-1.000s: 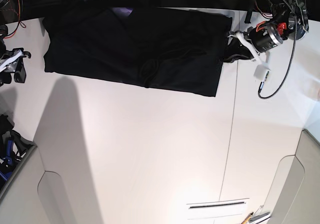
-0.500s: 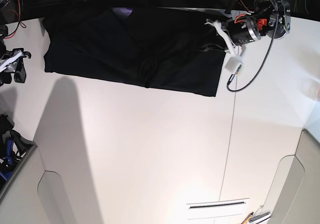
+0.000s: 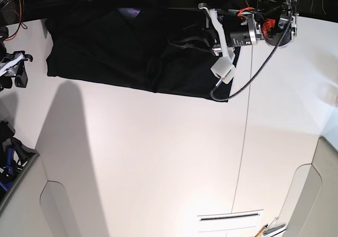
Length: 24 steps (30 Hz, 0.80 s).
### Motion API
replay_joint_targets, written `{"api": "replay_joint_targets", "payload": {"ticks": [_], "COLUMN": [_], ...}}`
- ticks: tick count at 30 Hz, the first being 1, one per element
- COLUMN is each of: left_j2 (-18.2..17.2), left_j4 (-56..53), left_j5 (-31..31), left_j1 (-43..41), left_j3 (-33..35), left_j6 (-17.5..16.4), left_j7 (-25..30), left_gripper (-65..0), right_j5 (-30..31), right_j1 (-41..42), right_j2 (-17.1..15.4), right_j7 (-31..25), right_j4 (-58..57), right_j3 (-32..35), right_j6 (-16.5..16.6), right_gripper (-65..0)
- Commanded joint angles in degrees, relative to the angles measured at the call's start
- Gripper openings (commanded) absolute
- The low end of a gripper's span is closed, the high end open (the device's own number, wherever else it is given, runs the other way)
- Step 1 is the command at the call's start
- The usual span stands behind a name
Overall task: Fold the T-shirt properly
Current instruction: 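Carry the strip end with the left gripper toward the right gripper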
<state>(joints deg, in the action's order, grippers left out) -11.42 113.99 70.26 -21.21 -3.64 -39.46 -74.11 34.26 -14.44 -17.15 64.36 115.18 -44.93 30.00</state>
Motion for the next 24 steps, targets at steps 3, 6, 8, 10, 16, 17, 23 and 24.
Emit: {"api": "replay_joint_targets", "payload": {"ticks": [3, 6, 8, 10, 16, 17, 23, 24], "left_j2": [-0.17, -0.2, -0.17, -0.15, -0.15, -0.15, -0.15, -0.15], "left_j4": [2.27, 2.21, 2.19, 2.19, 0.37, 0.02, -0.48, -0.48], "left_j5": [-10.14, -23.98, -27.12, -27.32, -35.17, -36.02, -39.63, -39.56], "left_j1": [0.26, 0.24, 0.2, -0.02, -0.04, -0.04, -0.07, -0.09], "left_j3": [-4.02, -6.4, -6.49, -6.05, -0.61, 0.5, 6.91, 8.02], "left_j6": [-0.54, -0.54, -0.54, -0.15, 1.6, 1.6, 4.46, 4.98], "left_j7": [7.52, 13.64, 13.94, 13.97, 18.21, 18.58, 19.21, 18.93], "left_gripper": [-65.0, -65.0, -65.0, -65.0, -65.0, -65.0, -65.0, -65.0], "right_j5": [0.63, 0.66, 0.68, 0.68, 0.68, 0.68, 0.68, 0.68], "right_j1": [0.26, 0.28, 0.28, 0.28, 0.28, 0.28, 0.28, 0.28], "right_j2": [-0.94, -0.94, -0.94, -0.94, -0.92, -0.94, -0.92, -0.92], "right_j7": [-1.11, -1.14, -1.18, -1.2, -1.18, -1.18, -1.18, -1.18], "right_j4": [0.74, 0.74, 0.74, 0.74, 0.74, 0.74, 0.74, 0.74], "right_j3": [-0.35, -0.35, -0.35, -0.33, -0.35, -0.33, -0.33, -0.35], "right_j6": [-0.22, -0.24, -0.24, -0.24, -0.22, -0.22, -0.24, -0.24], "right_gripper": [-37.2, -37.2, -37.2, -37.2, -37.2, -37.2, -37.2, -37.2]}}
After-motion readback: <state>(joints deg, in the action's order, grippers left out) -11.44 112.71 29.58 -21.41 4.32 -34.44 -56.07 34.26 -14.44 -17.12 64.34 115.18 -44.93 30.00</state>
